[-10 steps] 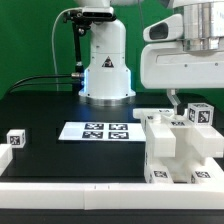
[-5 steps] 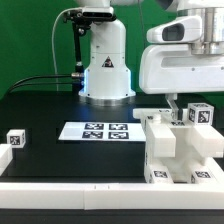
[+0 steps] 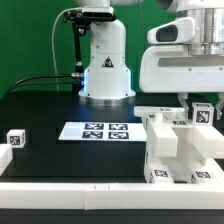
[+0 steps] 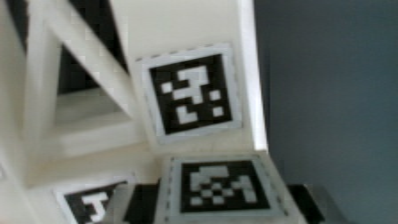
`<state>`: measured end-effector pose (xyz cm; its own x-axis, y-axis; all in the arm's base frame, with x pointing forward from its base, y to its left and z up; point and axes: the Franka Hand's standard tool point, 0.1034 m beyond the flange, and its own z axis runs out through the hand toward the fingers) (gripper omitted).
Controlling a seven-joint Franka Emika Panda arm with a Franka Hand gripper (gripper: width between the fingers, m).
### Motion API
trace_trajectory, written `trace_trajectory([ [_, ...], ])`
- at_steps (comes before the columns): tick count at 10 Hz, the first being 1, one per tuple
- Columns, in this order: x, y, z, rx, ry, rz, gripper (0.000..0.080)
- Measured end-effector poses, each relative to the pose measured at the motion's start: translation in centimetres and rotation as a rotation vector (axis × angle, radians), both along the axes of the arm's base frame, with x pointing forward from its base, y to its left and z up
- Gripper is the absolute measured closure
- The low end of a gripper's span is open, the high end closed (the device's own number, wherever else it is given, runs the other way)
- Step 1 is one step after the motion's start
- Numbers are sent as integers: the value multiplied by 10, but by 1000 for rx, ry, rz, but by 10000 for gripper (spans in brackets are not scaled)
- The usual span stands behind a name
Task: Assemble chair
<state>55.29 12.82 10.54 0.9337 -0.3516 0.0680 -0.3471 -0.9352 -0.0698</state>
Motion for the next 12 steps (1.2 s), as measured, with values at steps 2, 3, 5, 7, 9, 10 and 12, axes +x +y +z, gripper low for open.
trace_trajectory([
  [2, 0, -1, -1, 17, -2, -187, 537],
  [3, 0, -1, 0, 35, -4, -315, 537],
  [5, 0, -2, 0, 84, 15, -592, 537],
  [7, -4, -2, -1, 142, 24, -827, 535],
  [9, -4, -2, -1, 157, 36, -942, 535],
  [10, -4, -2, -1, 168, 44, -998, 535],
  [12, -1, -7, -1, 221, 100, -1177, 535],
])
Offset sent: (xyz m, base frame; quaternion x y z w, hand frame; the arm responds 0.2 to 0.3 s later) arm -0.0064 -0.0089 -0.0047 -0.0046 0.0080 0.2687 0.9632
